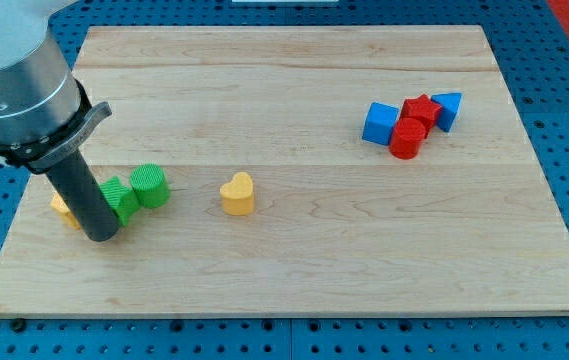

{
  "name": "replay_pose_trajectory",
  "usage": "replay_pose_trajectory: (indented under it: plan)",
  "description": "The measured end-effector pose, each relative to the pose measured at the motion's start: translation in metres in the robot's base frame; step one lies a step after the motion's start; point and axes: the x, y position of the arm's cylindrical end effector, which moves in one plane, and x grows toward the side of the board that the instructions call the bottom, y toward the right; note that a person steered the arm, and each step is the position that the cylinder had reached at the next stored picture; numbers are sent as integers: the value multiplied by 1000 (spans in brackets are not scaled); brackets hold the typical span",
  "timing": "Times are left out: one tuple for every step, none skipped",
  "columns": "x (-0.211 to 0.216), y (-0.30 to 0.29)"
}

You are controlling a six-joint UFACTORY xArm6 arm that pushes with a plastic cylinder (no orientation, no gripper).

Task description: Move the yellow pentagon diagonally towards green star

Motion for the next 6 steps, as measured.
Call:
replay_pose_trajectory:
  plan:
    - [0,-2]
    - [18,-2]
    - [50,-9]
    - [39,-35]
    - [1,-37]
    - [-9,-33]
